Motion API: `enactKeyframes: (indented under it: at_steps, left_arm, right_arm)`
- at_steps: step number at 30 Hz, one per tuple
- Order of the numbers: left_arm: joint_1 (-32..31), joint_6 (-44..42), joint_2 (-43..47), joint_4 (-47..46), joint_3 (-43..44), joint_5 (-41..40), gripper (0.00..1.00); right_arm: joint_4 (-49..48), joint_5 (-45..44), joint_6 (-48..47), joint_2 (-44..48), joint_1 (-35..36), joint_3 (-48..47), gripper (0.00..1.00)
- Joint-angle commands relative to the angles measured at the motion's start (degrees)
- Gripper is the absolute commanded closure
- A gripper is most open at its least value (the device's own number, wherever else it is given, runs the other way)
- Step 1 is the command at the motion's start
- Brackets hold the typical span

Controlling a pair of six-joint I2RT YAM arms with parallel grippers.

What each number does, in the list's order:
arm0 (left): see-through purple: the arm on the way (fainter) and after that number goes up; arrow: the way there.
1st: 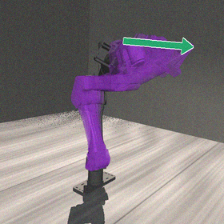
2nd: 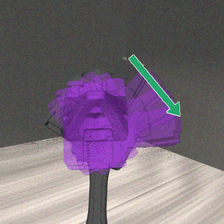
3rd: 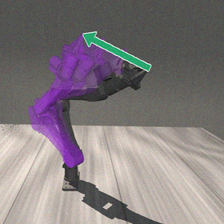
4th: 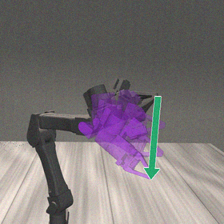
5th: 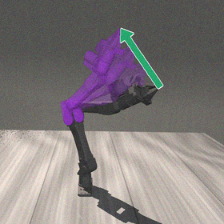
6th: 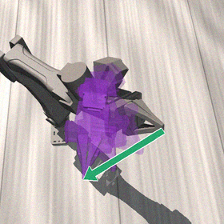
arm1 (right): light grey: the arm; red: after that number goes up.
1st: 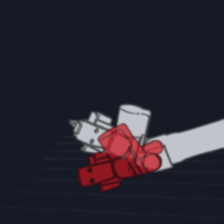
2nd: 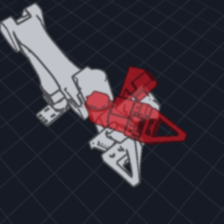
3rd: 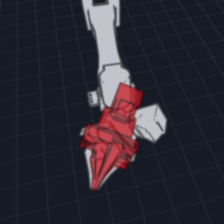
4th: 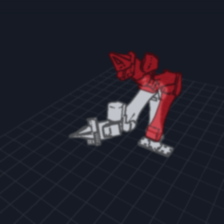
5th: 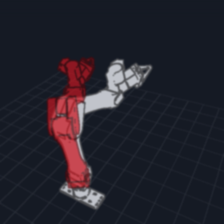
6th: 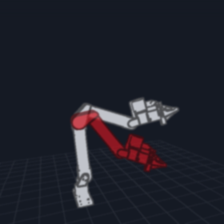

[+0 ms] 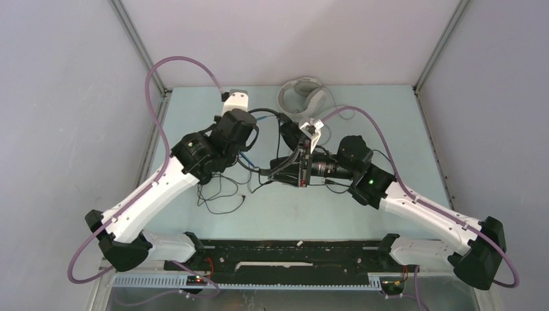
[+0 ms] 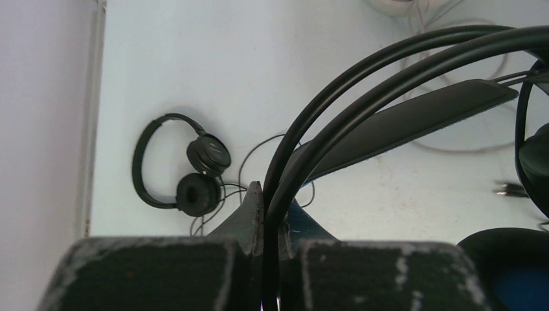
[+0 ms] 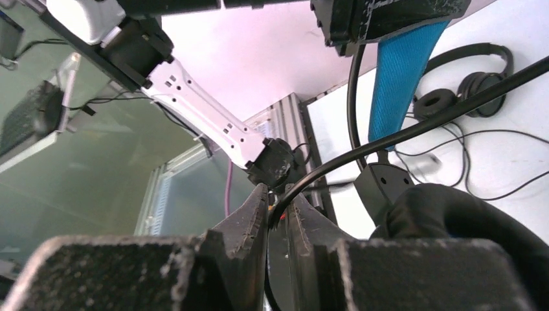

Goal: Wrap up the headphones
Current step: Wrap the headphones cable around the headphones.

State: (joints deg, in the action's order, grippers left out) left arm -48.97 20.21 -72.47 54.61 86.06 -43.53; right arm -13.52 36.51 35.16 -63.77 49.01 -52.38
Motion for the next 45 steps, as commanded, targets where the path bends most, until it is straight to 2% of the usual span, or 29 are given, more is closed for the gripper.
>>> enactKeyframes:
  at_steps: [1,7,17,25,32,39,40,41,43,45]
  left_arm:
    - [3.5,11.3,1.7,-5.4,2.2,4.7,1.0]
    - [7.0,15.7,5.7,-10.1,-1.6,10.0,1.0]
    - [10.9,19.2,8.5,-13.3,-2.3,17.5,1.0]
    - [11.9,20.6,8.6,-15.2,-1.6,21.4,1.0]
    - [12.5,21.3,9.0,-15.6,-0.8,23.0,1.0]
    - [13.0,21.6,9.2,-15.8,-0.1,24.9,1.0]
    - [13.4,21.4,9.2,-15.8,0.1,25.2,1.0]
    - [13.8,21.2,9.2,-15.7,0.3,25.5,1.0]
    - [15.3,20.7,9.3,-15.6,0.6,26.2,1.0]
    - [17.3,20.6,9.8,-15.7,0.8,27.2,1.0]
  right_arm:
    - [1.3,-8.1,-9.3,2.1,3.8,-2.6,0.82]
    - [5.2,-17.2,-17.9,1.7,9.0,-2.6,0.81]
    - [8.7,-21.7,-25.1,1.4,13.3,-1.5,0.75]
    - [6.7,-24.4,-27.2,4.1,14.1,3.7,0.72]
    - [0.9,-27.6,-30.3,7.6,14.3,10.4,0.71]
    - [-2.4,-29.5,-32.3,6.9,14.3,13.4,0.7]
    - [-2.5,-29.7,-32.5,6.6,14.4,13.4,0.71]
    - [-2.5,-30.0,-32.4,6.5,14.3,13.5,0.78]
    - [-3.1,-30.8,-31.7,6.6,13.9,14.4,0.97]
    - [-3.3,-31.1,-30.1,7.2,12.8,15.5,1.0]
